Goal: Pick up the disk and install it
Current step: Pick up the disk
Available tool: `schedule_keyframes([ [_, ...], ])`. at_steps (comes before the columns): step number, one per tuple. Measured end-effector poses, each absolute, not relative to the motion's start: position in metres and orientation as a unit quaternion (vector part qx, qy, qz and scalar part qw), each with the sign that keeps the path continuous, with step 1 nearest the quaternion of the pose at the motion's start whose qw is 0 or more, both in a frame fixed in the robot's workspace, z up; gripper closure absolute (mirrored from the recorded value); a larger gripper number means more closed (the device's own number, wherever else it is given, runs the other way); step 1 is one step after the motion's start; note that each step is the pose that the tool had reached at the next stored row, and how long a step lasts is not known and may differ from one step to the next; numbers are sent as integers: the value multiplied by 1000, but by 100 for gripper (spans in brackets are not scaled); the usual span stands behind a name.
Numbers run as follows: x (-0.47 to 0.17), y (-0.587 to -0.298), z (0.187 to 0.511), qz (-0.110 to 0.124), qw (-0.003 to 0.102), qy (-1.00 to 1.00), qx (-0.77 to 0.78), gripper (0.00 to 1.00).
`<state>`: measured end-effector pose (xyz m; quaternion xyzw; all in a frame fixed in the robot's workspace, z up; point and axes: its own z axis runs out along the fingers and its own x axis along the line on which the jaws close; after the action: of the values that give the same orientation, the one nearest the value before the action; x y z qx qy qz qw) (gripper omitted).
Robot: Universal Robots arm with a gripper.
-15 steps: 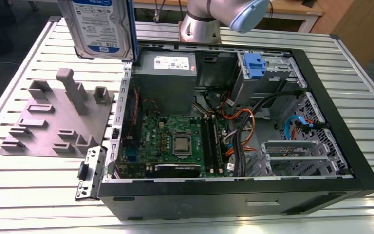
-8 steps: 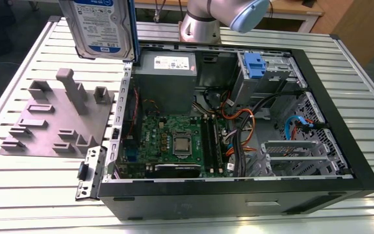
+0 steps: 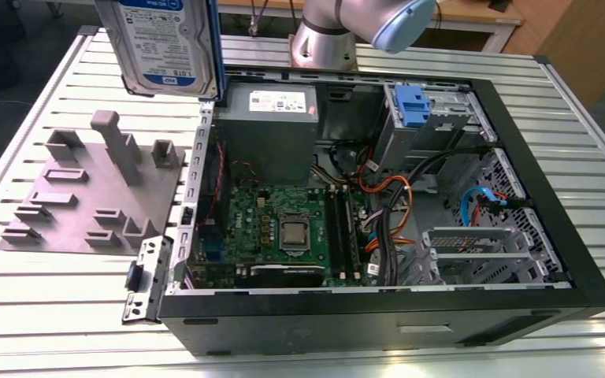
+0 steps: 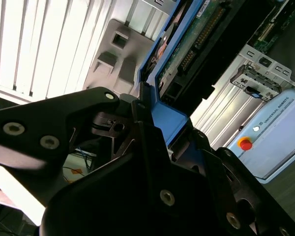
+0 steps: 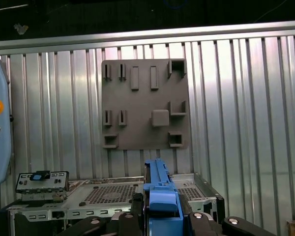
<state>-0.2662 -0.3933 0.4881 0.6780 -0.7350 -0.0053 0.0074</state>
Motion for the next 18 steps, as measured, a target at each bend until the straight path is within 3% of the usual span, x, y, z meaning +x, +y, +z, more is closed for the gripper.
schedule_keyframes([
  [18, -229, -406, 485, -5, 7, -735, 678, 64],
])
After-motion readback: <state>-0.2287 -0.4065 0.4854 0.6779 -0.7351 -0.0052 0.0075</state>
